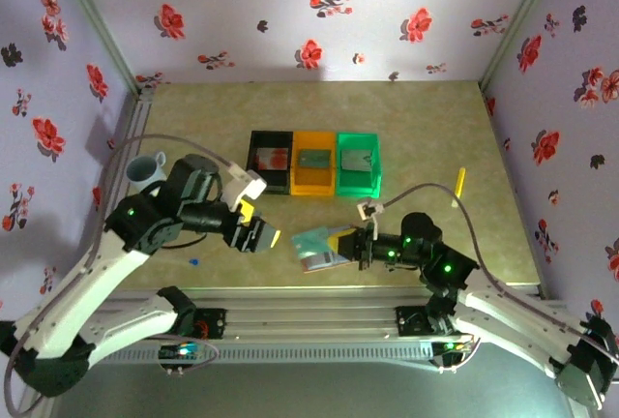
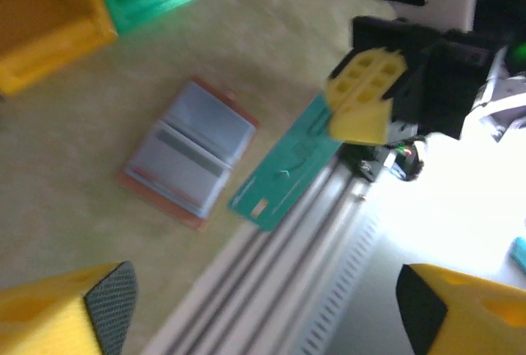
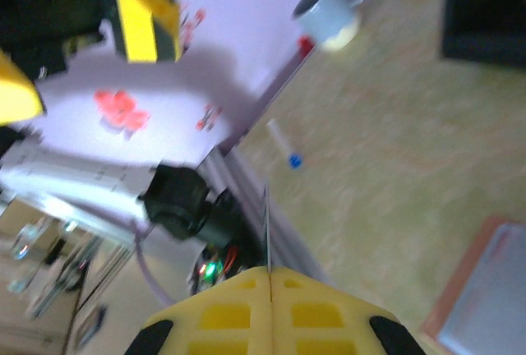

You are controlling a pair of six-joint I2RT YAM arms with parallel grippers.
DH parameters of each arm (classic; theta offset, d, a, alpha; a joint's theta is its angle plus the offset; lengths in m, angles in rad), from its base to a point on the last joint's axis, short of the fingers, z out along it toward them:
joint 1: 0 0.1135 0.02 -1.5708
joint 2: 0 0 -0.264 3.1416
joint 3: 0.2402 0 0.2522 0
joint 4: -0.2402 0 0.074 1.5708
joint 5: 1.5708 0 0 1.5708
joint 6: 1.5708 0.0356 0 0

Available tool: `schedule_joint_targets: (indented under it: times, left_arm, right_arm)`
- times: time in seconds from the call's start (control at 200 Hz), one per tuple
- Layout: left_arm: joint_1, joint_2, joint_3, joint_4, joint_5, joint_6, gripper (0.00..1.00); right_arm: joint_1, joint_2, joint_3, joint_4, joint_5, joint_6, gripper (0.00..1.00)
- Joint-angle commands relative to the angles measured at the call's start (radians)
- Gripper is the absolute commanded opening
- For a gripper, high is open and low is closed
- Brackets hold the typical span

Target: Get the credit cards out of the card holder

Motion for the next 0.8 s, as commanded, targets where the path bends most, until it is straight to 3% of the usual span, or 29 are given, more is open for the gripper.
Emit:
schedule_joint_targets:
  times: [0.0, 0.04, 0.305, 0.495, 0.795]
  left_arm:
    - [0.008, -0.071, -0.077, 0.094, -0.204, -0.047, 0.94]
    - [0.008, -0.1, -0.106, 0.12, -0.257, -0.064, 1.0]
    - [0.008, -0.237, -0.282, 0.253, -0.502, -0.11, 1.0]
    - [0.008, -0.333, -0.386, 0.352, -0.558, -0.115, 1.0]
    - [0.009, -0.329, -0.399, 0.343, -0.609, -0.102, 1.0]
  right_arm:
    - [-0.035, -0.024, 0.07, -0.098, 0.194, -0.022, 0.0]
    - [-0.046, -0.019, 0.082, -0.106, 0.214, -0.024, 0.0]
    - [-0.07, 0.12, 0.206, -0.157, 0.34, -0.035, 0.0]
    - [-0.079, 0.242, 0.288, -0.194, 0.472, -0.047, 0.0]
    - [-0.097, 0.484, 0.385, -0.089, 0.453, -0.035, 0.0]
